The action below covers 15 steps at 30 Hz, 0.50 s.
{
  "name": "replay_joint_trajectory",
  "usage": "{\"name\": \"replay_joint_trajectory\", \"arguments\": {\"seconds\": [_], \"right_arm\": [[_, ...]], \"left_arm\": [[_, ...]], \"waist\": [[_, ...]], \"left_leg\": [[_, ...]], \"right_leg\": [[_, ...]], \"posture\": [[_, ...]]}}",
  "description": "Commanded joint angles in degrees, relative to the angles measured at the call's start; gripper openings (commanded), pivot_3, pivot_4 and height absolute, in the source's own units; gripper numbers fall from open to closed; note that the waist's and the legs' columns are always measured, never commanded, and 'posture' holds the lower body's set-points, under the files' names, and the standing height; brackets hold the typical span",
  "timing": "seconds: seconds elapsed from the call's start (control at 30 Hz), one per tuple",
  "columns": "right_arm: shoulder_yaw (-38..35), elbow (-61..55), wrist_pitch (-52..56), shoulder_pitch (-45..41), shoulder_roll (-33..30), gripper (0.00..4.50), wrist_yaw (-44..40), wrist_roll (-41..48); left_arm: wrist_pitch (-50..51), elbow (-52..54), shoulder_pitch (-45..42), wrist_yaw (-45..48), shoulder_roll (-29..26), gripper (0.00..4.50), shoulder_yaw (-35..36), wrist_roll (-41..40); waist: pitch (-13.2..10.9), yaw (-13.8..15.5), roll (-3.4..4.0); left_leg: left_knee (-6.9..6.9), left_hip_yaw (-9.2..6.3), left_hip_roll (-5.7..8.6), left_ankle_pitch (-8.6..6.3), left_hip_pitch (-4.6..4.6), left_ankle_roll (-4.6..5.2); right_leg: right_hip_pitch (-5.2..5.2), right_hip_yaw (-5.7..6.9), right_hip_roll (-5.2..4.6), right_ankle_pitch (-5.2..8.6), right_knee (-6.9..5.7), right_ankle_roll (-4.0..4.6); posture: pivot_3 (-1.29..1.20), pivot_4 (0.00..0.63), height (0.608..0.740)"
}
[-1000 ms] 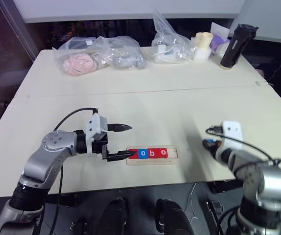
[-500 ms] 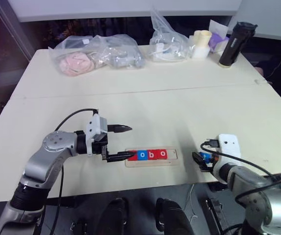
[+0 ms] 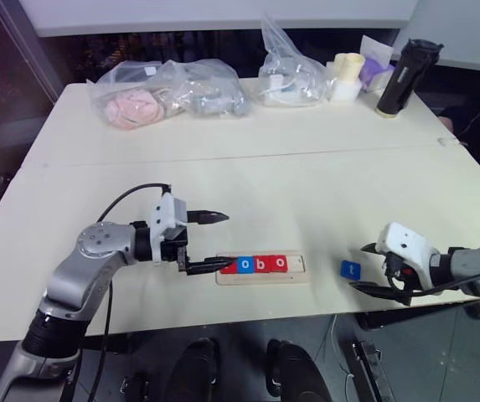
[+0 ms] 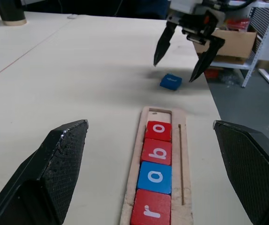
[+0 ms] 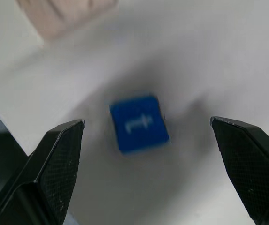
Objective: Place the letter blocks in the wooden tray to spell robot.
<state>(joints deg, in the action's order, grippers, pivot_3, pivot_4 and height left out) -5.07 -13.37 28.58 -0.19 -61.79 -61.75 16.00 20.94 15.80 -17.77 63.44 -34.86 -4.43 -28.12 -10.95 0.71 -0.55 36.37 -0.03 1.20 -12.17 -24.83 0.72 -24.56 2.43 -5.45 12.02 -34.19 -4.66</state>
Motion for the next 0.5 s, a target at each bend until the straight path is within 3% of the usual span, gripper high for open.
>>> {"name": "replay_joint_trajectory", "arguments": {"seconds": [0.03, 0.5], "right_arm": [[0.76, 3.67, -4.15, -1.82, 0.08, 4.43, -2.73, -0.48], [3.32, 5.79, -4.20, -4.35, 3.00, 4.43, -2.50, -1.64]], "left_arm": [[-0.48, 1.45, -0.14, -0.44, -0.28, 4.50, 0.60, -0.24], [-0.20, 2.13, 0.53, -1.10, -1.34, 4.50, 1.15, -0.73]], "waist": [[0.00, 0.03, 0.00], [0.01, 0.07, 0.02]], "left_leg": [[0.00, 0.00, 0.00, 0.00, 0.00, 0.00], [0.37, -0.07, -0.02, 0.00, 0.01, 0.00]], "right_leg": [[0.00, 0.00, 0.00, -0.01, -0.02, 0.01], [0.10, -0.01, -0.01, -0.02, -0.19, 0.01]], "posture": [[0.00, 0.150, 0.738], [0.00, 0.150, 0.738]]}}
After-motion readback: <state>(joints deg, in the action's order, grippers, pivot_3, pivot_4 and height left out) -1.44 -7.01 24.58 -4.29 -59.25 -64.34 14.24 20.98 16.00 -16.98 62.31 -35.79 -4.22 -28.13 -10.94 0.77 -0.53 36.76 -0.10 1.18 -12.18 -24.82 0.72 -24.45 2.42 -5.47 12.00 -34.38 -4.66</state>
